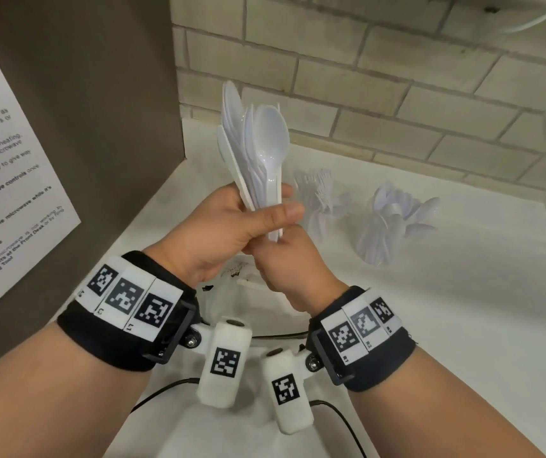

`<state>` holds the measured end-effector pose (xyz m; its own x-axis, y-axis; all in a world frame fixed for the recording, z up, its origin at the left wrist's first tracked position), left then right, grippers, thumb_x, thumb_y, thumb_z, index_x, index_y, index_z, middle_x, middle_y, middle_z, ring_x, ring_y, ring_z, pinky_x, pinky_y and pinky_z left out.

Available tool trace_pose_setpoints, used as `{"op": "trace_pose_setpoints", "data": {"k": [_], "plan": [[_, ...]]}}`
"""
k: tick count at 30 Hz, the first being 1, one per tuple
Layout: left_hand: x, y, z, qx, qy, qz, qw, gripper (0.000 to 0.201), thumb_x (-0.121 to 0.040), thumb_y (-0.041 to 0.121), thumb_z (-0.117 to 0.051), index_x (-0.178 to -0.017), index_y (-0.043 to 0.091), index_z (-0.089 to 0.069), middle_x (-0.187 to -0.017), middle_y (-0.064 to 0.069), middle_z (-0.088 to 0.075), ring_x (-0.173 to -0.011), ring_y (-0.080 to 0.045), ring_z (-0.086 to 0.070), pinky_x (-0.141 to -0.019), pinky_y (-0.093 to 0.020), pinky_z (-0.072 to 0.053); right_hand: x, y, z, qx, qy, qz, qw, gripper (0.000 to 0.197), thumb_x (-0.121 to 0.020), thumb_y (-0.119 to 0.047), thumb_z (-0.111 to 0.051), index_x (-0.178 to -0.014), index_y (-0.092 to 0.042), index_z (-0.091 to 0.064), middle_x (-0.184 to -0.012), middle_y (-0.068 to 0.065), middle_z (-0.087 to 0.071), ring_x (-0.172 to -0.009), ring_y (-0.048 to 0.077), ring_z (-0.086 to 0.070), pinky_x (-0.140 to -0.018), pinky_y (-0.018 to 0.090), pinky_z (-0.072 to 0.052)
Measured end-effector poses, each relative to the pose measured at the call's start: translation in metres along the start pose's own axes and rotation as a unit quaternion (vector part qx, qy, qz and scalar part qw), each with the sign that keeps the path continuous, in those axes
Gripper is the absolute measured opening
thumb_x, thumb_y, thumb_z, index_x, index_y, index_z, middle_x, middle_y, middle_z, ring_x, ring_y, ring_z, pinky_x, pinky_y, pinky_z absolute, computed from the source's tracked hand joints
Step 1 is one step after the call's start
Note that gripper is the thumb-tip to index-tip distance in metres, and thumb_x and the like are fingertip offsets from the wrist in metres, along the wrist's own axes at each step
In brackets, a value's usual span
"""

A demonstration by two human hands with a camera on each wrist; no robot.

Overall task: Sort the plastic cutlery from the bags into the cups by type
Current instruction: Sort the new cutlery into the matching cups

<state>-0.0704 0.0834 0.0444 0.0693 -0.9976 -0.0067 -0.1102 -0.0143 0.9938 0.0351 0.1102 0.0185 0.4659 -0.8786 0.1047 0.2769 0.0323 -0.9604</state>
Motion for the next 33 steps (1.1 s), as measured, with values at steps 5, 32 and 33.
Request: {"op": "trace_pose_setpoints", "data": {"k": [5,32,33], "plan": [[-0.003,-0.004,-0.004,-0.017,0.03,0.028,0.999,0.023,-0.088,0.026,-0.063,-0.104,0.013,-0.072,-0.111,-0.01,-0.07,-0.082,0.001,-0.068,-0.068,-0.011,-0.053,0.0,0.008,-0.003,0.049,-0.007,0.007,0.999,0.024,-0.084,-0.015,-0.062,-0.063,-0.011,-0.05,-0.041,-0.011,-0.038,-0.036,0.004,-0.035,-0.04,0.021,-0.03],[0.001,-0.023,0.017,0.097,-0.018,0.048,0.994,0.024,-0.079,0.035,-0.062,-0.094,0.017,-0.069,-0.072,0.0,-0.068,-0.053,-0.013,-0.059,-0.048,-0.024,-0.046,-0.018,-0.037,0.026,-0.047,0.139,0.061,0.987,0.04,-0.08,-0.028,-0.076,-0.111,-0.008,-0.058,-0.078,0.001,-0.073,-0.067,0.01,-0.07,-0.055,0.023,-0.05],[0.002,-0.024,0.016,0.091,-0.015,0.049,0.994,0.027,-0.078,0.036,-0.061,-0.096,0.017,-0.069,-0.073,0.0,-0.069,-0.054,-0.014,-0.061,-0.048,-0.024,-0.047,-0.018,-0.035,0.025,-0.048,0.126,0.058,0.989,0.034,-0.083,-0.025,-0.073,-0.108,-0.006,-0.061,-0.081,0.004,-0.073,-0.066,0.011,-0.069,-0.056,0.023,-0.05]]}}
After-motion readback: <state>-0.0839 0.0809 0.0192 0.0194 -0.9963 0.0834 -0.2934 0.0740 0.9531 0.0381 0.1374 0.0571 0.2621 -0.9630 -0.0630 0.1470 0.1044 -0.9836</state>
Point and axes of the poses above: each hand's wrist, its own x-axis away from the middle knuckle, its own z-axis out of the back of the hand, y = z × x, the point moved 1 cm from there along -x, towards the middle knuckle
